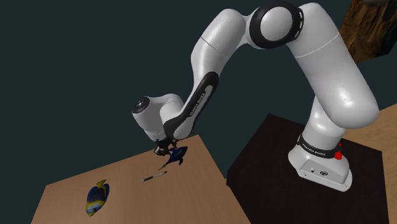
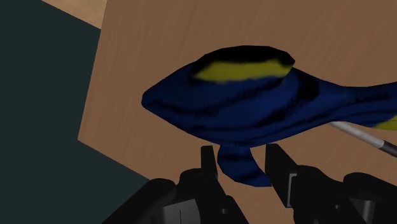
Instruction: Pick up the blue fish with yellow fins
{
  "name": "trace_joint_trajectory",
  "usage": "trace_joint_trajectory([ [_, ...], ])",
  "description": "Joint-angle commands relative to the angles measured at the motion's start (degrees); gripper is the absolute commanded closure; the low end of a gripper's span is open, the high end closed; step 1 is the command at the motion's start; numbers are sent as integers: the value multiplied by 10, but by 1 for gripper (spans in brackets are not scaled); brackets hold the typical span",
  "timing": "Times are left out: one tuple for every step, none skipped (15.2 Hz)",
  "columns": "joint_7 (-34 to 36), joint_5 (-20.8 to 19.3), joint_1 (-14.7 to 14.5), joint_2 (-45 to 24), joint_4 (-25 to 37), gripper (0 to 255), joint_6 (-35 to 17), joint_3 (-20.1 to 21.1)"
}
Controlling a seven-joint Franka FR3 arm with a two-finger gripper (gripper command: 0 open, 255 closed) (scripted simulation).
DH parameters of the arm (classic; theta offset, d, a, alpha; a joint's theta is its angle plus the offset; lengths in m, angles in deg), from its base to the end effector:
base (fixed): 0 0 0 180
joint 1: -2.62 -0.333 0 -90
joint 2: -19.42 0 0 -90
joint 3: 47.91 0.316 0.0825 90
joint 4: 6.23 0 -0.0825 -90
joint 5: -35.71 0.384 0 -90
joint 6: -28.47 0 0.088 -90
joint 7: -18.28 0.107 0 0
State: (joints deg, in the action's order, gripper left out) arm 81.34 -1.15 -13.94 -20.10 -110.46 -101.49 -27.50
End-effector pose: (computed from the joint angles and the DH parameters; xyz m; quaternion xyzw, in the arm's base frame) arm 0.5168 0.3577 0.1621 0.9906 -0.0244 0.0348 0.1300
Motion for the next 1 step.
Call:
trace_joint_trajectory([
  [-2,2,1,3,0,255,3,2],
])
